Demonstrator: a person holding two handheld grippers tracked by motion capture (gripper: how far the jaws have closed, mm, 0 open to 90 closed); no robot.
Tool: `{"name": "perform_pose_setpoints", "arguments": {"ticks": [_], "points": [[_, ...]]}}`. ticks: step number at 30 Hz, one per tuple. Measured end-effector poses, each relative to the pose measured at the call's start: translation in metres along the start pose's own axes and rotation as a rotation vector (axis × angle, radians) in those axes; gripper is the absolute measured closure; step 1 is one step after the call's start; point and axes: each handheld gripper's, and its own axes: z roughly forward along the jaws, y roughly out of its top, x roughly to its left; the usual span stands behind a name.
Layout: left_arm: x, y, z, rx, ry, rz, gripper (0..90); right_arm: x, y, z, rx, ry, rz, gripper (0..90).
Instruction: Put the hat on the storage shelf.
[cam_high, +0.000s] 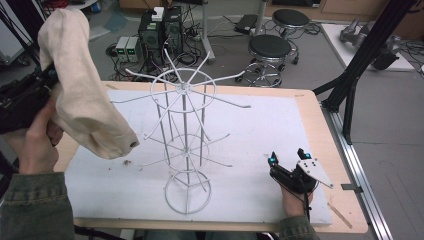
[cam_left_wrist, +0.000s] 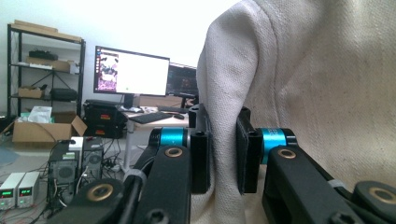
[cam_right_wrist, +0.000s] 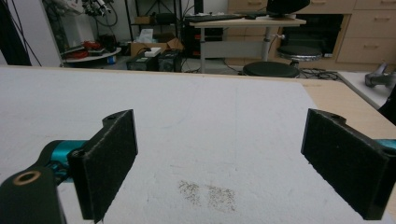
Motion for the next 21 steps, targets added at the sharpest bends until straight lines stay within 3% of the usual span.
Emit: {"name": "perform_pose_setpoints", "arguments": {"ticks": [8, 9, 13, 16, 21], "points": [[0.001, 0.002, 0.009, 0.015, -0.046, 0.006, 79.2, 0.000, 0.000, 0.000, 0.001, 0.000, 0.003, 9.7], [0.003, 0.003, 0.015, 0.014, -0.072, 0.002, 79.1, 0.001, 0.000, 0.000, 0.001, 0.001, 0.003, 9.7], [0.004, 0.003, 0.023, 0.015, -0.098, -0.001, 79.2, 0.000, 0.000, 0.000, -0.001, 0.001, -0.001, 9.7], [0.005, 0.001, 0.028, 0.012, -0.133, 0.020, 79.2, 0.000, 0.000, 0.000, -0.002, -0.001, -0.002, 9.7], [0.008, -0.001, 0.028, -0.003, -0.145, 0.001, 79.1, -0.001, 0.000, 0.000, 0.003, 0.000, -0.001, 9.7]]}}
